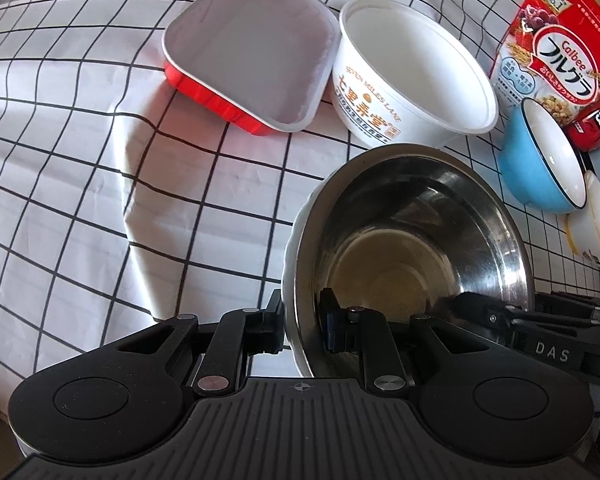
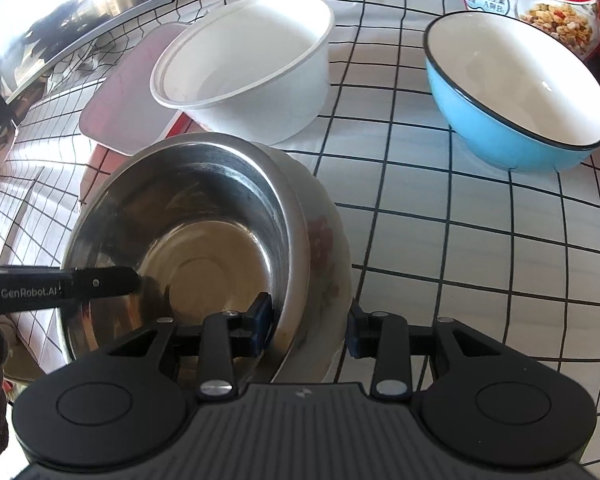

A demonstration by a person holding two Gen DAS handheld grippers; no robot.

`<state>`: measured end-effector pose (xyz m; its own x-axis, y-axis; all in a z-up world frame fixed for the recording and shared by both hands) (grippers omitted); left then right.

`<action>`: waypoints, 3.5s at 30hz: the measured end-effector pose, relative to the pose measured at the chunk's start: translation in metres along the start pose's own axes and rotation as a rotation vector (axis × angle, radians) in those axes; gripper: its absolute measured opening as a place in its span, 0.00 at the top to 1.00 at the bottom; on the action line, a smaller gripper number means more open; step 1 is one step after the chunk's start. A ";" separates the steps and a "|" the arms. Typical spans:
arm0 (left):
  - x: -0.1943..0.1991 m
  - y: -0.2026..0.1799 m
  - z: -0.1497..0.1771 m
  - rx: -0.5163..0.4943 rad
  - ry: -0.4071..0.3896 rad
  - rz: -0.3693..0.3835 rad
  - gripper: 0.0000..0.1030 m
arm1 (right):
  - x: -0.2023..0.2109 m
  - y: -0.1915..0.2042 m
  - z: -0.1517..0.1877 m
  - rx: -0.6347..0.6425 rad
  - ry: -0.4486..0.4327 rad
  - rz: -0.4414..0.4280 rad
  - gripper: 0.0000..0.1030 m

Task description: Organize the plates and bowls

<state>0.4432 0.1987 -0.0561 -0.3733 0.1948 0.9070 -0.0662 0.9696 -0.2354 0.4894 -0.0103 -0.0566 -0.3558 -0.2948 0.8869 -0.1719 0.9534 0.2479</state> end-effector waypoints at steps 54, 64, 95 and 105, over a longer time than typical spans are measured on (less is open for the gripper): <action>0.004 0.007 0.008 0.314 -0.040 0.185 0.66 | 0.036 -0.047 -0.010 -0.075 -0.133 -0.032 0.50; 0.035 0.011 0.010 0.267 -0.073 0.189 0.62 | 0.064 -0.041 -0.008 -0.020 -0.246 0.044 0.49; 0.007 -0.238 0.052 -0.052 -0.090 0.263 0.62 | 0.133 -0.247 0.047 -0.225 -0.321 0.202 0.40; 0.012 -0.222 0.057 0.089 -0.102 0.234 0.62 | 0.110 -0.218 0.029 -0.066 -0.289 0.093 0.40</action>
<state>0.4004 -0.0230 -0.0133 -0.4787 0.3917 0.7857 -0.0468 0.8823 -0.4683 0.4607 -0.2523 -0.0240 -0.6152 -0.2027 0.7619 -0.0696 0.9766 0.2037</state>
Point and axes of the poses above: each gripper's, at about its wrist camera, not at the fingertips, and x roughly against the way its jaws point, y to its left, z to its underside, the point moved 5 cm from there along -x, roughly the way its jaws point, and after that the axes turned 3 degrees about -x, right-handed, at the moved point
